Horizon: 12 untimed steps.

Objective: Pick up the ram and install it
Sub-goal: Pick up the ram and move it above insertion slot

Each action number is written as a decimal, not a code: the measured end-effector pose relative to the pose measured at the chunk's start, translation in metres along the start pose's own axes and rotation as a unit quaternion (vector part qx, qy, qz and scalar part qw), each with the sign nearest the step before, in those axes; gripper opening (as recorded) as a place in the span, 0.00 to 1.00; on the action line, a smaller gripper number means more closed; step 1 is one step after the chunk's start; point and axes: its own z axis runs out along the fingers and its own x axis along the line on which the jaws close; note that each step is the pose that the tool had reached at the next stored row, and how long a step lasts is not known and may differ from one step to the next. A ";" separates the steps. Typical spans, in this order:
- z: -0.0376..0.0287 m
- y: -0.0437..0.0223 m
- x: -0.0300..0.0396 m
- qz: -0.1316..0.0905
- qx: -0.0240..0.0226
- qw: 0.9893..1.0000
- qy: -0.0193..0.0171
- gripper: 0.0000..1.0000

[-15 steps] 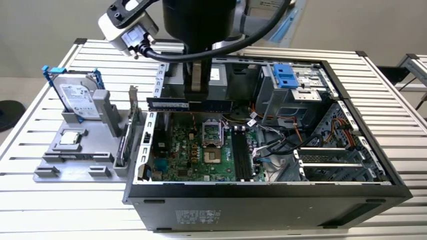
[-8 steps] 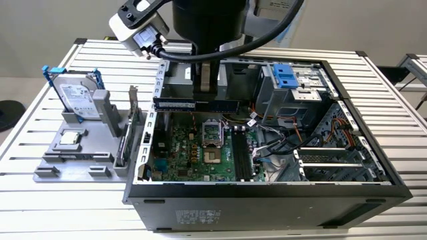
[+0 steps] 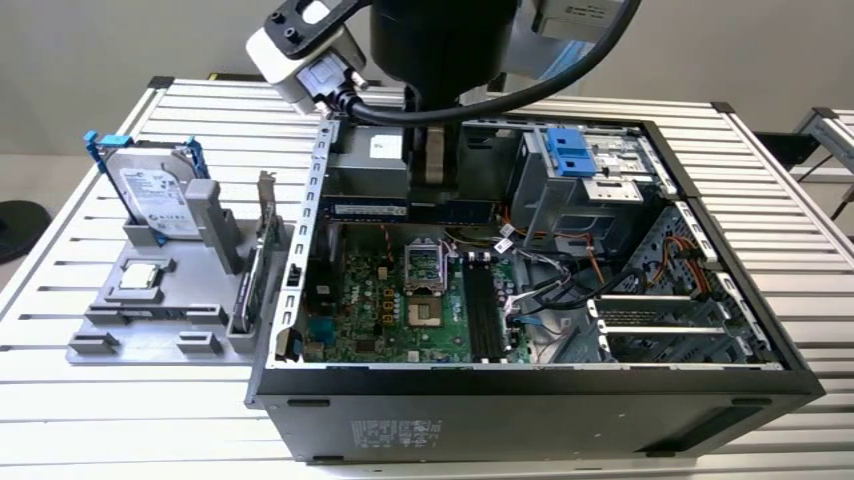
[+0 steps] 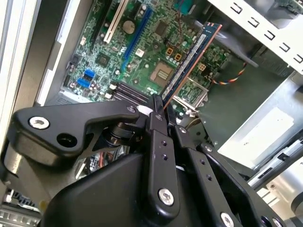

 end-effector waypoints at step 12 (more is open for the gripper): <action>-0.0001 0.0202 0.0006 0.000 0.000 1.000 0.000 0.00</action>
